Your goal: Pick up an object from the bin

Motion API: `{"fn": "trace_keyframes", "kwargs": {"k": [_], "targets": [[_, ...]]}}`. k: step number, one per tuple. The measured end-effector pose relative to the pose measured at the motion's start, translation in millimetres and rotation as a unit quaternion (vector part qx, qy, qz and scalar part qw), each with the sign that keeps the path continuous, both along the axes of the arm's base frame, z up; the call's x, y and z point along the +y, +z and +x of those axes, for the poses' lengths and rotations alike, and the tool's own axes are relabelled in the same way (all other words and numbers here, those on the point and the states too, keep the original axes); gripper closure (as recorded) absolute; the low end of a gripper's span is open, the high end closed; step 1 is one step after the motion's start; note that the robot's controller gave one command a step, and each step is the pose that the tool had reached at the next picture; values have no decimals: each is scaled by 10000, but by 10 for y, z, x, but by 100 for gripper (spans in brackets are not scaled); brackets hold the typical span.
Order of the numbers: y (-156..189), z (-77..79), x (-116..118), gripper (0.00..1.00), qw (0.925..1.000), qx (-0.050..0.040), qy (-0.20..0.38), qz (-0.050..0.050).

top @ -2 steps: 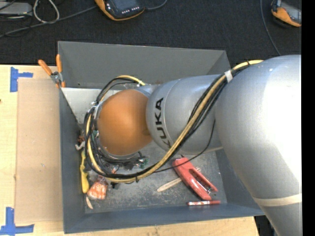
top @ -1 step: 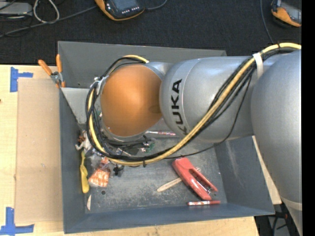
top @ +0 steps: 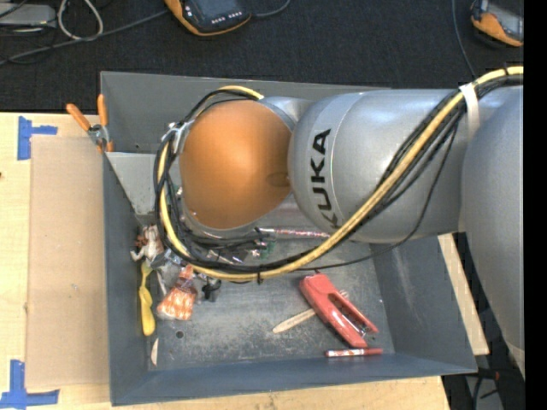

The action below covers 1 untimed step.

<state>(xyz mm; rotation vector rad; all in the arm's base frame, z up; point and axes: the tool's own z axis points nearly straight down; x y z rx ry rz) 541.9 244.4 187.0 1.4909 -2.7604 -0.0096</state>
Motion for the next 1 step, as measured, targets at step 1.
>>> {"fn": "trace_keyframes", "kwargs": {"k": [1], "targets": [[575,-17,-41,100,9998,23,209,-1]]}}
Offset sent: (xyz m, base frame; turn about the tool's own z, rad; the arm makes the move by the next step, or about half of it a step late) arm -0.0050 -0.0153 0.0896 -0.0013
